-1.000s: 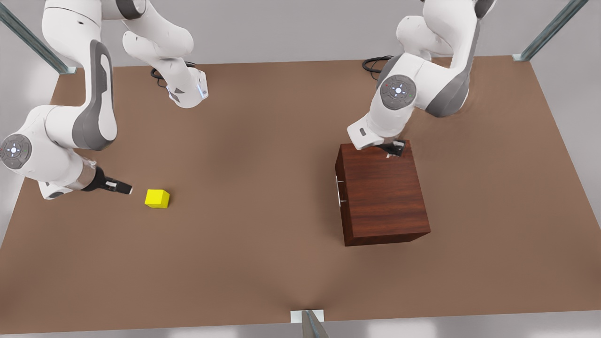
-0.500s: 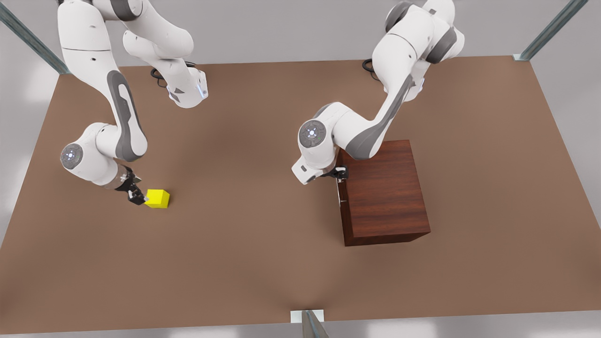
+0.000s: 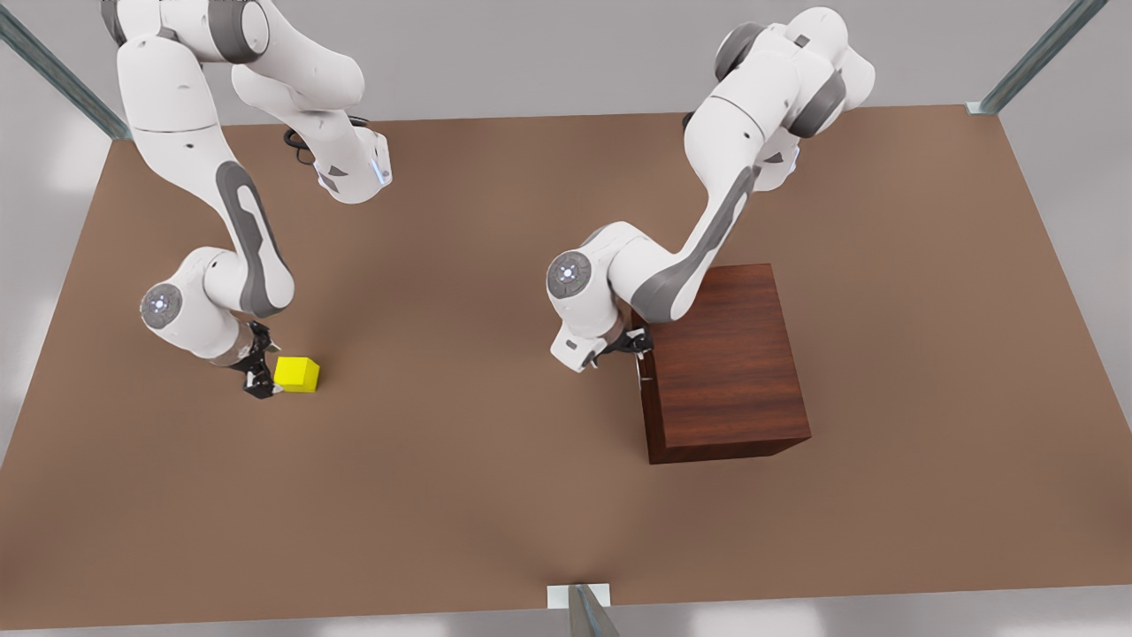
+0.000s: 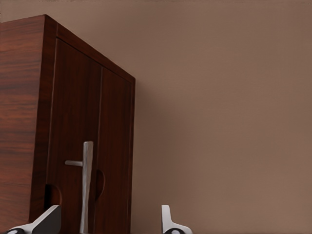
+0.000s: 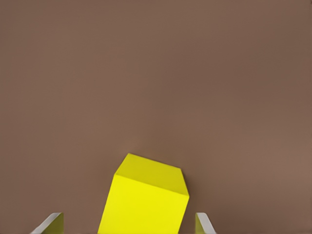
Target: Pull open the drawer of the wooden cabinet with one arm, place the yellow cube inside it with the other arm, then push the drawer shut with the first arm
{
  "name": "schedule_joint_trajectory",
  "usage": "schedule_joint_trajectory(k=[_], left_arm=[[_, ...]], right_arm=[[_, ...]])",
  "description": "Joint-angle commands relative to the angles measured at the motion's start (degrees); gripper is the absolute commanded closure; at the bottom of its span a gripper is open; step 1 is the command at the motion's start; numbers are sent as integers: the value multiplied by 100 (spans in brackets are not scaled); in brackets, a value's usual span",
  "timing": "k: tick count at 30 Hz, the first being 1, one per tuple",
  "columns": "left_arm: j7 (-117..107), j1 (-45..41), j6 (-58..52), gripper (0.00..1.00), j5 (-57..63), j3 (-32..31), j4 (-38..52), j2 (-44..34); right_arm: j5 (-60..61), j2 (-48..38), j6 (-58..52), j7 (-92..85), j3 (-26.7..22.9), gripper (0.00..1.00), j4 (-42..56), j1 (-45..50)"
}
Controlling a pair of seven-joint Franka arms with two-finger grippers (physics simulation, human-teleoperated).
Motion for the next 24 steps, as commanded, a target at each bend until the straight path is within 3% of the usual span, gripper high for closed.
schedule_joint_trajectory(k=[1, 11, 24], left_arm=[[-1179, -27, 66, 0, 192, -1, -5, 31], [-1162, -167, -4, 0, 992, -1, -75, 180], [-1083, -203, 339, 0, 1001, -97, 4, 365]], right_arm=[[-208, 50, 82, 1098, 0, 0, 1, 9], [-226, 208, 56, 1177, 9, 0, -114, 97], [-164, 507, 328, 1247, 9, 0, -43, 185]])
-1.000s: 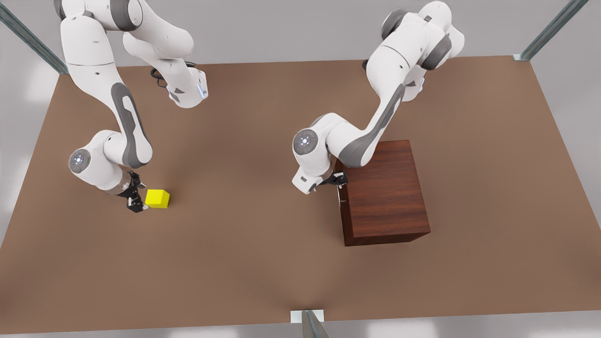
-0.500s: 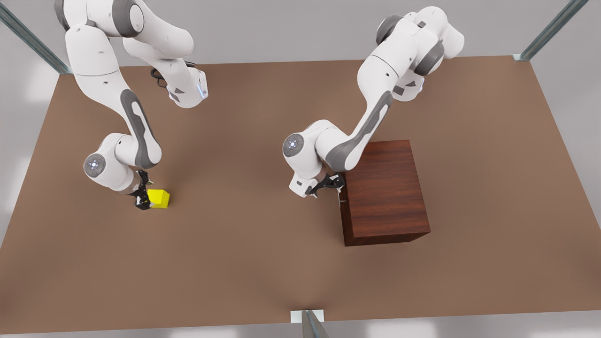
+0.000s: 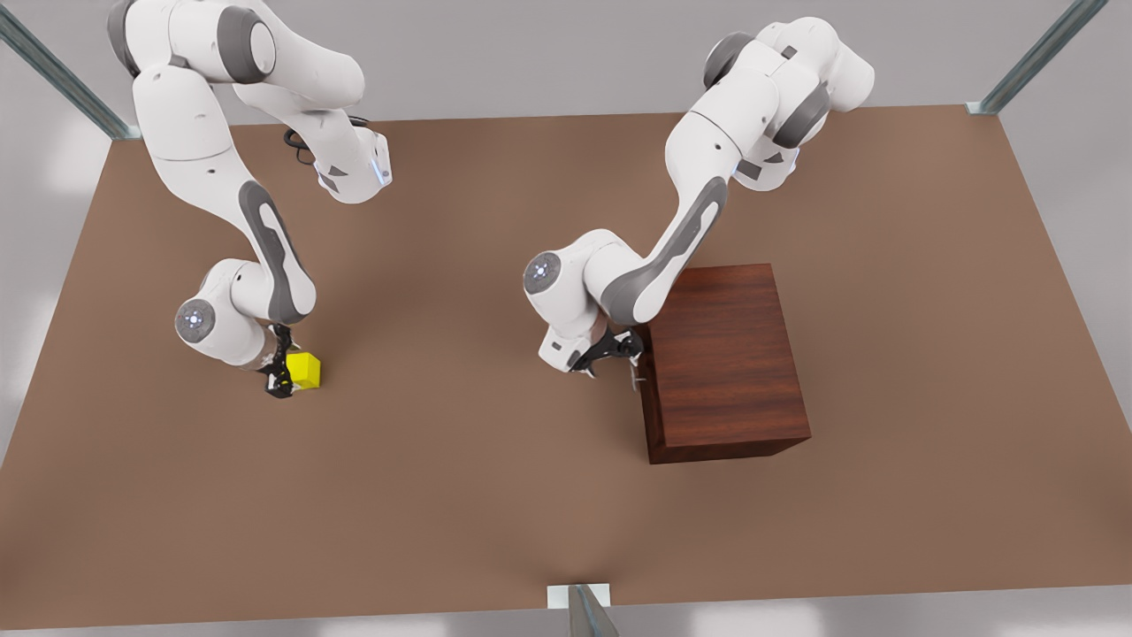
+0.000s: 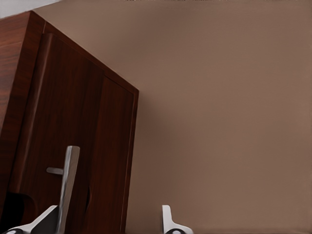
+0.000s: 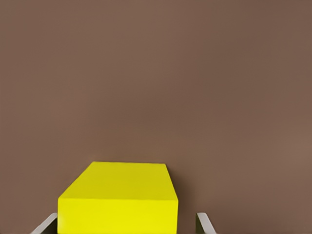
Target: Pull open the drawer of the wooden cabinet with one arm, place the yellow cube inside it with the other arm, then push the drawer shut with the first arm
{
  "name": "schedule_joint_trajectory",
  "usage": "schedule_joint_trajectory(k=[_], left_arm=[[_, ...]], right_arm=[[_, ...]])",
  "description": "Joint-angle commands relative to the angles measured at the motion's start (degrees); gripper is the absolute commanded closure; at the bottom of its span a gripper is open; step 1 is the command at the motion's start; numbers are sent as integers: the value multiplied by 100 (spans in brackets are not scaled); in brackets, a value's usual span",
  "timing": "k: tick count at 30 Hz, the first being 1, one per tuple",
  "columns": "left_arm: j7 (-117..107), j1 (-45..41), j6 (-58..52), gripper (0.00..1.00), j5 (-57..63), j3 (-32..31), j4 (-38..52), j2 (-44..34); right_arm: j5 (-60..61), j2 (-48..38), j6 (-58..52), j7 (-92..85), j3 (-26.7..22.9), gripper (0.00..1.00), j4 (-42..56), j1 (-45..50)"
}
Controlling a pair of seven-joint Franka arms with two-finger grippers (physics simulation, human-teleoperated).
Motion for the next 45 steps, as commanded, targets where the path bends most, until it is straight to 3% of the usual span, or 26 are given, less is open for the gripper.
schedule_joint_trajectory(k=[1, 8, 11, 19, 25, 33, 38, 45], left_arm=[[-256, 2, 203, 0, -12, -8, 7, -9], [-247, -7, 484, 0, -65, -60, 7, 0], [-256, -7, 590, 0, -65, -87, 16, 0], [-168, -112, 484, 0, 23, -78, 25, 9], [-186, -183, 484, 0, 14, -78, 69, 9], [-186, -209, 572, 0, 14, -78, 209, 132], [-186, -279, 616, 0, 14, -78, 245, 158], [-212, -358, 669, 0, 14, -78, 288, 184]], right_arm=[[5, 19, 140, 351, 0, 0, 2, 0], [-21, 55, 237, 289, 0, 1, 2, -53], [-21, 90, 272, 280, 9, 9, 2, -53], [-4, 90, 263, 316, 44, 9, -15, -18], [-4, 90, 263, 412, 70, 29, -24, -18], [5, -561, 175, 685, 167, 40, 55, -18], [-39, -930, -922, 702, 219, 40, 889, -18], [-232, -578, -2478, 676, 219, 40, 2445, -27]])
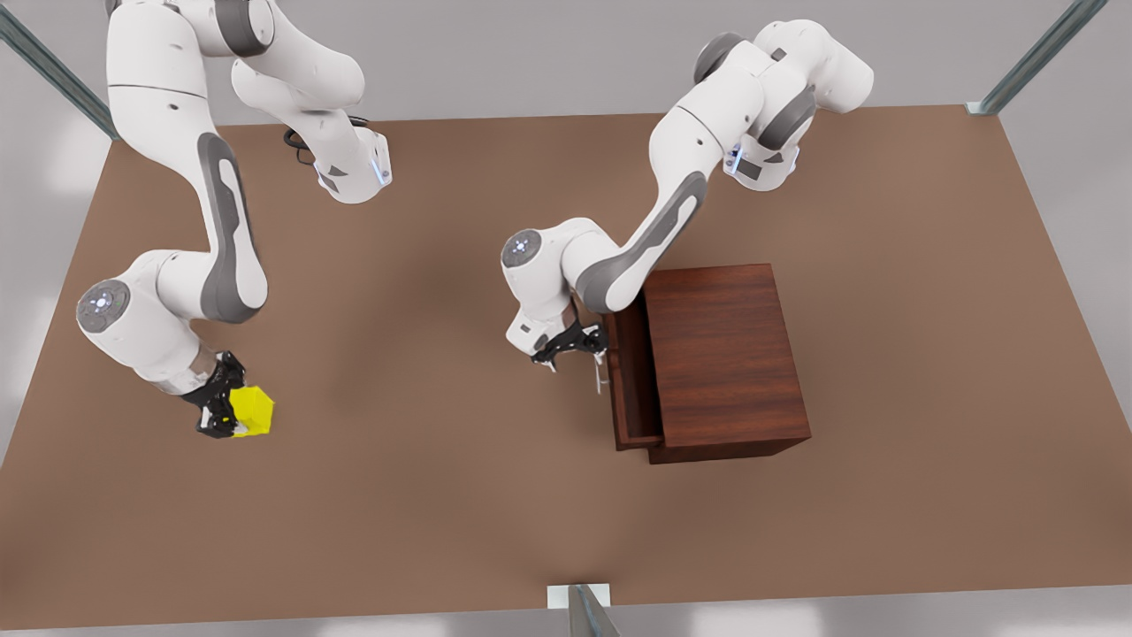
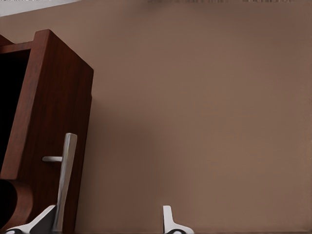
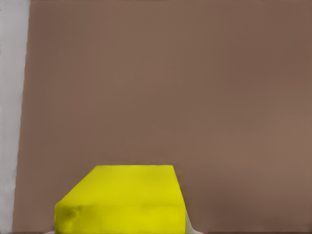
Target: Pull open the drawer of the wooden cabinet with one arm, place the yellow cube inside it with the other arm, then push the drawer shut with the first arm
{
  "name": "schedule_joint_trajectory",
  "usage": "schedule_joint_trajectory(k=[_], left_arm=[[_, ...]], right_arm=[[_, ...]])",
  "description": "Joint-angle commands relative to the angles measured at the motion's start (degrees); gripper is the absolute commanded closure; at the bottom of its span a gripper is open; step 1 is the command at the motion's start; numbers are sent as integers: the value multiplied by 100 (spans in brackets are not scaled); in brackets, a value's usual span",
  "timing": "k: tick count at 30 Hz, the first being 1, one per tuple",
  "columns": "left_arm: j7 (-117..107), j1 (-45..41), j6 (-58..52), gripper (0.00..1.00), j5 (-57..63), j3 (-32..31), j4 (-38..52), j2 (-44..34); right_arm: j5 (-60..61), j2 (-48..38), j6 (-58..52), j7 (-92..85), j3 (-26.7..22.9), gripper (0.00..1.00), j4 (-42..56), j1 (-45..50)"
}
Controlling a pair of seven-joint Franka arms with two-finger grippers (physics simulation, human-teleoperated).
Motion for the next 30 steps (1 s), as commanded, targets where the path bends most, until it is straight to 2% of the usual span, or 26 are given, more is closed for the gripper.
schedule_joint_trajectory(k=[1, 9, 21, 22, 24, 28, 30], left_arm=[[-35, -34, 41, 0, 10, 3, 10, -5], [-132, -175, 32, 0, 10, 55, 72, 66], [-202, -333, -179, 0, 1, 56, 300, 110], [-194, -359, -310, 0, -25, 55, 327, 110], [315, -412, -1320, 0, -60, -129, 590, -57], [1326, -377, -3202, 0, -737, -279, 968, -988], [2468, 360, -3571, 0, -1272, -287, 924, -1472]], right_arm=[[-128, 74, -1272, 212, 0, 40, 365, 8], [-357, 557, -1888, 195, -61, 39, 1481, -44], [-313, 628, -1914, 239, -35, 40, 1525, -18], [-304, 628, -1914, 239, -35, 40, 1525, -18], [-322, 619, -1914, 247, -26, 40, 1525, 0], [-322, 628, -1914, 256, -17, 40, 1525, 8], [-295, 619, -1923, 423, -9, 39, 1534, 246]])
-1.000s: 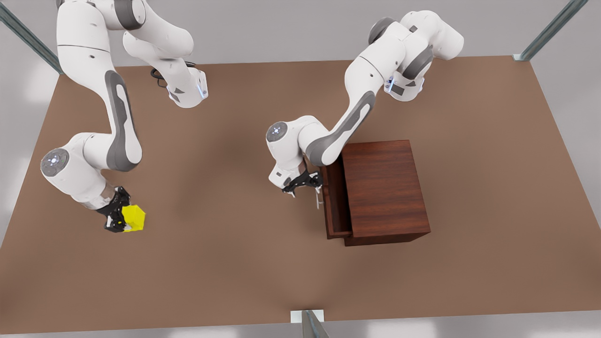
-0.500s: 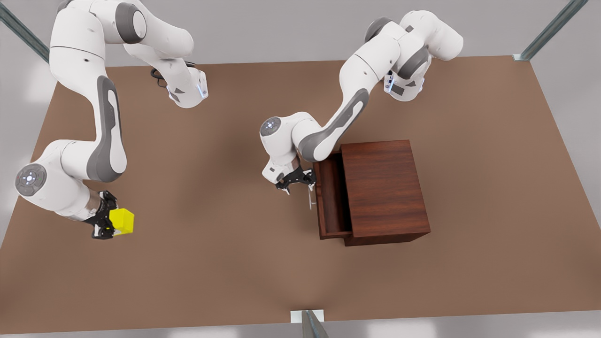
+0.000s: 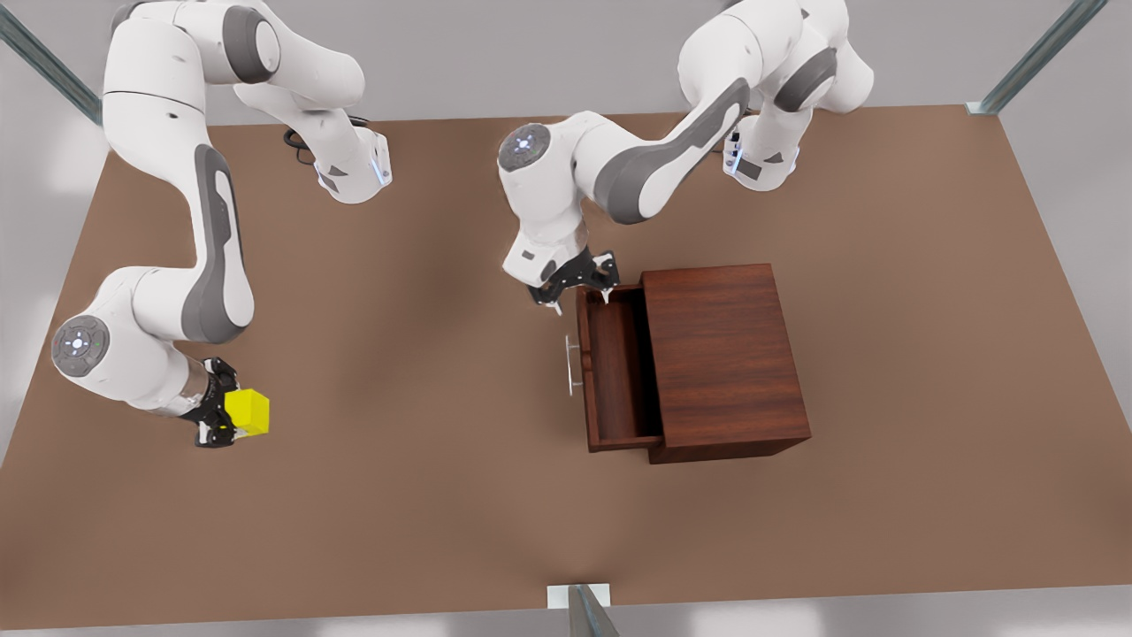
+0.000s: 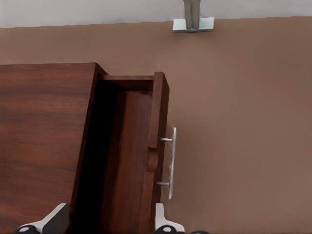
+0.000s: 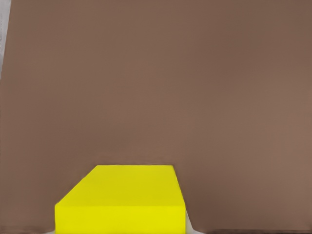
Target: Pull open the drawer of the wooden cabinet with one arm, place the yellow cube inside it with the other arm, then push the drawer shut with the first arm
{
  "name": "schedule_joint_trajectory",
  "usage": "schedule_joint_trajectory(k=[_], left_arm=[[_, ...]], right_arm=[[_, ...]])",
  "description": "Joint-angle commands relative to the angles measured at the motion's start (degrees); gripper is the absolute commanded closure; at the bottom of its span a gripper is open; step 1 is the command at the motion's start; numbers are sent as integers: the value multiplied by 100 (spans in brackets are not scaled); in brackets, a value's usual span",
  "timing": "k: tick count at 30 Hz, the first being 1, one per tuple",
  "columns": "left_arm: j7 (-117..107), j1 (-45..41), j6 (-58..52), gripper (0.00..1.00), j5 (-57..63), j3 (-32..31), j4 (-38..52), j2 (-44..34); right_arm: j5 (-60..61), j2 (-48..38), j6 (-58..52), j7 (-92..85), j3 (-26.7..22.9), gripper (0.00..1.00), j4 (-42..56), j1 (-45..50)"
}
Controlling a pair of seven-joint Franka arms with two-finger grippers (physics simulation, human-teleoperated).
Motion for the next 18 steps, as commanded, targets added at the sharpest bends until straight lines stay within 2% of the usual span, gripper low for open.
schedule_joint_trajectory(k=[1, 3, 4, 5, 6, 7, 9, 12, 13, 14, 15, 16, 17, 18], left_arm=[[2841, 673, -1450, 0, -867, 1, -40, -439], [4512, 2132, -1732, 0, -1588, 1, -146, -835], [5190, 3195, -1820, 0, -2212, 1, -321, -1020], [5314, 3892, -1409, 0, -2591, 9, -1014, -1528], [5455, 4209, -284, 0, -2618, 45, -2516, -2513], [5552, 4341, 333, 0, -2583, 124, -3292, -2972], [5473, 4341, 290, 0, -2522, 177, -3258, -2893], [5349, 4043, 290, 0, -2312, 202, -2573, -2322], [5420, 3078, 35, 0, -2196, 1237, -2238, -2154], [5885, 2443, -9, 0, -2810, 2065, -2142, -2084], [5974, 2460, -579, 0, -3040, 2066, -1185, -1505], [6017, 2522, -625, 0, -3049, 2031, -1139, -1433], [6079, 2898, -616, 0, -3023, 1663, -1148, -1451], [6070, 3532, -616, 0, -2900, 871, -1157, -1451]], right_arm=[[-12, 0, -204, 466, 3, 39, 99, 195], [-21, 0, -407, 1090, 3, 39, 214, 582], [-21, 0, -565, 1371, 3, 39, 258, 732], [5, 0, -618, 1530, 3, 39, 328, 864], [-3, 26, -706, 1873, 47, 39, 355, 987], [76, 105, -802, 2198, 82, 39, 627, 1145], [410, 316, -1110, 2602, 284, 39, 1092, 1268], [629, 685, -1356, 3481, 293, 39, 1664, 1804], [647, 826, -1471, 3806, 293, 39, 1945, 1998], [700, 913, -1497, 4008, 293, 39, 2121, 2147], [700, 1063, -1602, 4272, 276, 39, 2402, 2314], [744, 1195, -1594, 4536, 249, 39, 2552, 2463], [823, 1326, -1585, 4642, 249, 39, 2728, 2578], [823, 1423, -1559, 4861, 249, 40, 2877, 2692]])
